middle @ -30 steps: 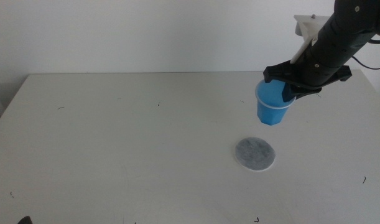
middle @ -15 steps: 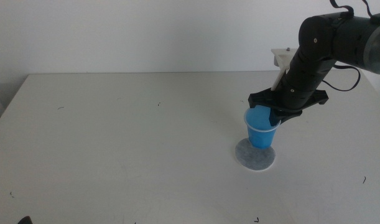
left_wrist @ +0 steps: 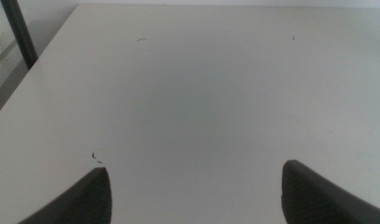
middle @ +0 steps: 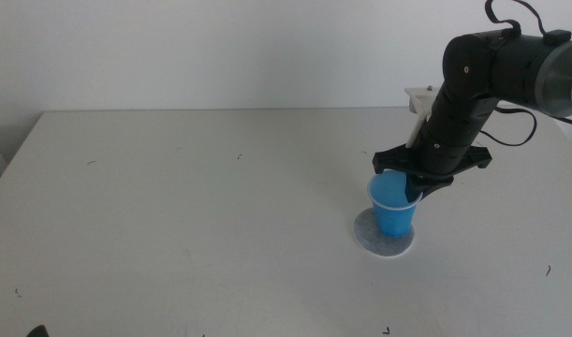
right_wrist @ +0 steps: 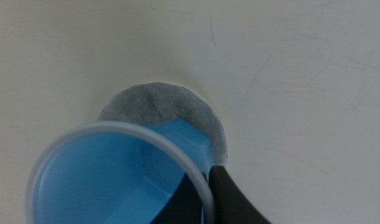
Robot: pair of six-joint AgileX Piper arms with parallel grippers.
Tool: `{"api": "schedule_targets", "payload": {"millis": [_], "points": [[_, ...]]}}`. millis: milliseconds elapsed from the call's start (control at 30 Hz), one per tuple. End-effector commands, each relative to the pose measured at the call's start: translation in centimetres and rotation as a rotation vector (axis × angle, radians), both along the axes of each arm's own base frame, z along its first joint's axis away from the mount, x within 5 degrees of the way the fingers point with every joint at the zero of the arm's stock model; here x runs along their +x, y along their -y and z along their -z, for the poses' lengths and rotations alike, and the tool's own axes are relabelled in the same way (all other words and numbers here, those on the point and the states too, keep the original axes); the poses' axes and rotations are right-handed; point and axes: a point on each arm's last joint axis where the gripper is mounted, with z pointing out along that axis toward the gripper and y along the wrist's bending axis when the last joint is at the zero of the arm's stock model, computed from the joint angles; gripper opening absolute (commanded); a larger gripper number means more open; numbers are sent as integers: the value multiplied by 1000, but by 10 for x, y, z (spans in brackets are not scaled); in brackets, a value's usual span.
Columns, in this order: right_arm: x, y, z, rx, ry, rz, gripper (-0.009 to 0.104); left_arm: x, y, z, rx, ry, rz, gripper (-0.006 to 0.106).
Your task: Place an empty cup on a cup mat.
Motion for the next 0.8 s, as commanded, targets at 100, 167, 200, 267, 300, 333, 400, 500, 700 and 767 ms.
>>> {"api": "schedule_targets", "payload": {"millis": [100, 167, 200, 267, 300, 333, 400, 500, 700, 767], "points": [[-1, -3, -23, 30, 61, -10, -1, 1, 0, -8, -15, 77, 0, 105], [-1, -6, -20, 28, 55, -25, -1, 1, 0, -8, -15, 77, 0, 105], [-1, -7, -18, 31, 50, -28, -1, 1, 0, -8, -15, 77, 0, 105], [-1, -9, -17, 35, 47, -40, -1, 1, 0, -8, -15, 77, 0, 105], [-1, -9, -17, 34, 46, -46, -1, 1, 0, -8, -15, 77, 0, 105], [-2, -10, -17, 32, 44, -55, -1, 1, 0, -8, -15, 77, 0, 105], [-2, -9, -16, 25, 40, -62, -1, 1, 0, -8, -15, 77, 0, 105], [-2, -8, -16, 11, 43, -67, 1, 1, 0, -8, -15, 77, 0, 105], [-1, -8, -16, 5, 51, -70, 23, 1, 0, -8, -15, 77, 0, 105], [0, -8, -19, 9, 74, -70, 34, 1, 0, -8, -15, 77, 0, 105]]}}
